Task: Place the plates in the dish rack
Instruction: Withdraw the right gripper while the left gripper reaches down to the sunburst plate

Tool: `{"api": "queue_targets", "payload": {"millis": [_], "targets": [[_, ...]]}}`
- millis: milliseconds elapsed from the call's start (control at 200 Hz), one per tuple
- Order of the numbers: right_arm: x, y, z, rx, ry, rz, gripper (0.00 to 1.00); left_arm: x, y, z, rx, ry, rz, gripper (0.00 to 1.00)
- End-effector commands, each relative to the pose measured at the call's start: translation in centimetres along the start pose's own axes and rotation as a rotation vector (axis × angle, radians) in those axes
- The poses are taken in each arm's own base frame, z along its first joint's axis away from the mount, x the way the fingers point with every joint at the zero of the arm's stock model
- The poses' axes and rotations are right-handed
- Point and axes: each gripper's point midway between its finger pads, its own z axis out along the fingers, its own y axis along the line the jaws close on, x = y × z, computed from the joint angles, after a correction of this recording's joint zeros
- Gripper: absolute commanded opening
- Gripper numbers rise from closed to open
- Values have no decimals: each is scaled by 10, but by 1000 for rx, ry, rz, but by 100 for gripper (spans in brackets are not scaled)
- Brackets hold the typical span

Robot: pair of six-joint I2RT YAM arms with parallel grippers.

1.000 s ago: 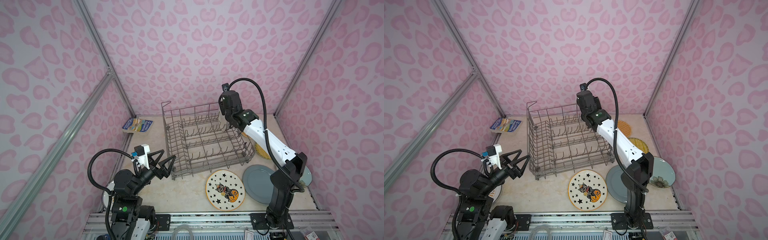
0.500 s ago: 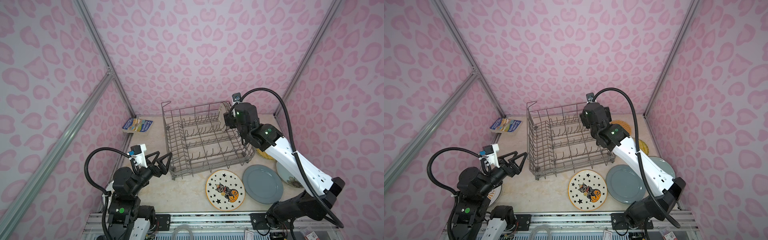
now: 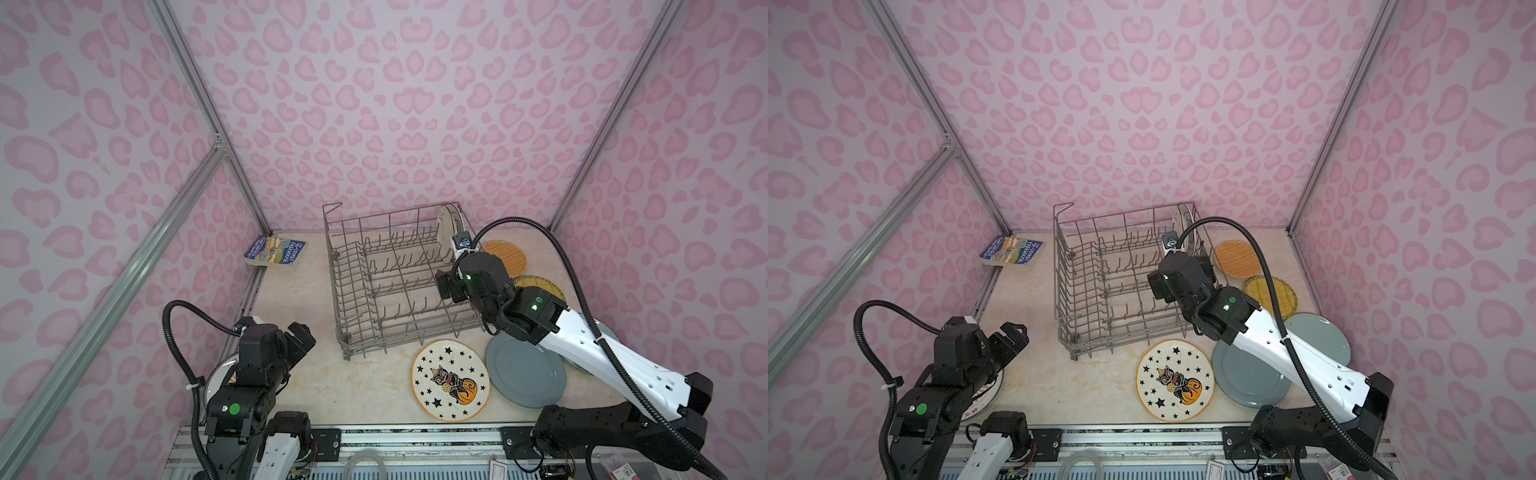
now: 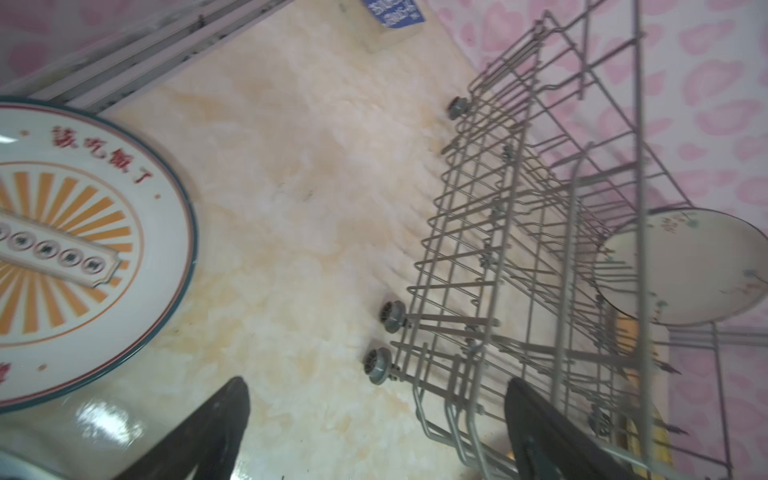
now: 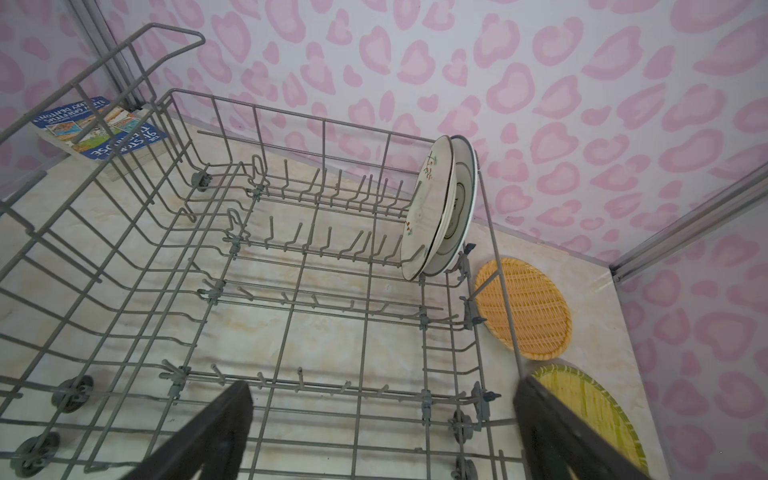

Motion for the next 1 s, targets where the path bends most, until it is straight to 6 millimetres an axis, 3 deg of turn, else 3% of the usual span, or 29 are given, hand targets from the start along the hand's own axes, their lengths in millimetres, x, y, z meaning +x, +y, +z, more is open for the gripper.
{"api": "queue_targets", "payload": {"millis": [0,255,435,570,785,995], "targets": [[6,11,0,-35,5,24,98,-4,42,3,-203,-52,-119,97],[20,41,-2,-124,29,22,98,-8,101,40,-341,0,-422,98],[27,51,-4,-166,36,25,98,-3,134,44,-450,-32,-584,97],[33,54,-3,-184,33,44,98,6,147,52,-464,-42,-717,98],[47,63,1,-227,60,48,98,8,163,66,-485,-106,-761,98],[52,69,6,-238,63,54,98,33,169,76,-492,-69,-835,100]]}}
